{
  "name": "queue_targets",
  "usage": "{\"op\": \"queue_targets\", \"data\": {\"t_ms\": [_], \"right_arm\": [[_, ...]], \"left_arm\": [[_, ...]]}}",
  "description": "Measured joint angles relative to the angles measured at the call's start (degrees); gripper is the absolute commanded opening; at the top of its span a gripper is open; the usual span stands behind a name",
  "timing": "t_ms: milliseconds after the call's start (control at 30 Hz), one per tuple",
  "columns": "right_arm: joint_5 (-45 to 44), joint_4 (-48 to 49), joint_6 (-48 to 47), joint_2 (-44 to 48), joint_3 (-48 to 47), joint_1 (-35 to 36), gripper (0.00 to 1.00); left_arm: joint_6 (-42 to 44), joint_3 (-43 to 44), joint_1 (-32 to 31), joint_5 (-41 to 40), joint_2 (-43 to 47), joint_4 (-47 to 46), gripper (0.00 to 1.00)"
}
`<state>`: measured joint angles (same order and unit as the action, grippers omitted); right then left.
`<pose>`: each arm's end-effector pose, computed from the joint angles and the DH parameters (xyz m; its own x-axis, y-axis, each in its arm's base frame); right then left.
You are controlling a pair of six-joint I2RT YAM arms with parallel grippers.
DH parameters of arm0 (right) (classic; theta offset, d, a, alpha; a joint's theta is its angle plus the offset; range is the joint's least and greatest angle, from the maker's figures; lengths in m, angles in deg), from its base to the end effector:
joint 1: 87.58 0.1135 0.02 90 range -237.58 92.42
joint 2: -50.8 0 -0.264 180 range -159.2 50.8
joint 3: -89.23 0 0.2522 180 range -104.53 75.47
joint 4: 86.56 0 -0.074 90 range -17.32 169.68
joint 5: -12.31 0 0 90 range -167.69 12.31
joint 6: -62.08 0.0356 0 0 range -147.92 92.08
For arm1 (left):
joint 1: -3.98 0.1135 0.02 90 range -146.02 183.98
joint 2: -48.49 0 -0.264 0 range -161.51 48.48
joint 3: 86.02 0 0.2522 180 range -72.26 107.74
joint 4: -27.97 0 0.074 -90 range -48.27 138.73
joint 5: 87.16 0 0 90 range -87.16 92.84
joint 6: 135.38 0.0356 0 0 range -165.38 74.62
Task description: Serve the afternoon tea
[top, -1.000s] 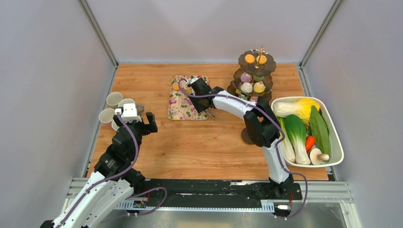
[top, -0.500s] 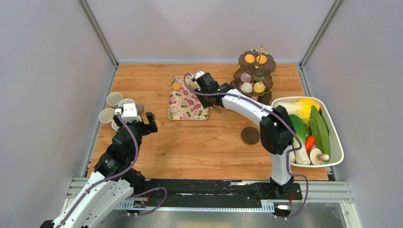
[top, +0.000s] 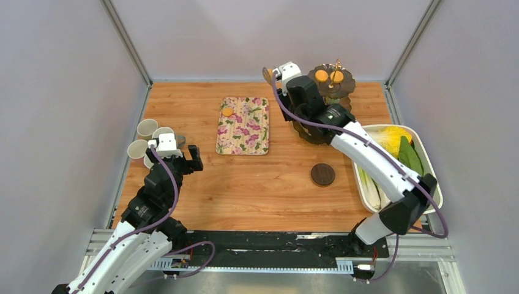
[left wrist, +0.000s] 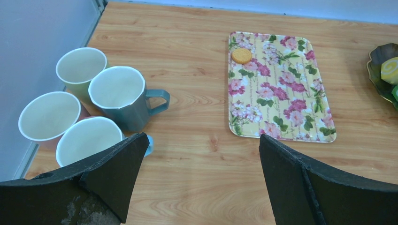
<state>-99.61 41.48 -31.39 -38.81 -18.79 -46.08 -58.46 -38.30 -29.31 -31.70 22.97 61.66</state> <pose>0.2685 0.2198 0.3980 -0.3901 -0.4201 -0.8194 -0.4061 0.8771 -0.2564 0.1085 -0.0471 0.3019 -0.1594 -0.1183 -0.9801 -0.0497 0.9925 -0.1118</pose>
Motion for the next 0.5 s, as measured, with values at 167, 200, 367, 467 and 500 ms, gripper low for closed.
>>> {"op": "queue_targets", "data": {"t_ms": [167,200,367,467,500], "right_arm": [[-2.49,-1.62,-0.33,7.39,1.51,-2.19,0.42],[-2.95,-2.1,-0.33,8.76,2.05,-3.08,0.42],[-4.26,-4.15,-0.26,13.99,5.84,-7.41,0.42],[-4.35,-5.42,-0.02,16.17,8.55,-9.73,0.42],[-4.28,-5.88,0.09,16.79,9.49,-10.47,0.42]], "left_arm": [[-0.02,0.0,0.0,0.07,0.0,-0.02,1.0],[-0.02,0.0,0.0,0.15,0.0,0.0,1.0],[-0.02,0.0,0.0,0.28,-0.02,-0.02,1.0],[-0.02,0.0,0.0,0.57,-0.02,0.0,1.0],[-0.02,0.0,0.0,0.63,-0.02,-0.02,1.0]]}}
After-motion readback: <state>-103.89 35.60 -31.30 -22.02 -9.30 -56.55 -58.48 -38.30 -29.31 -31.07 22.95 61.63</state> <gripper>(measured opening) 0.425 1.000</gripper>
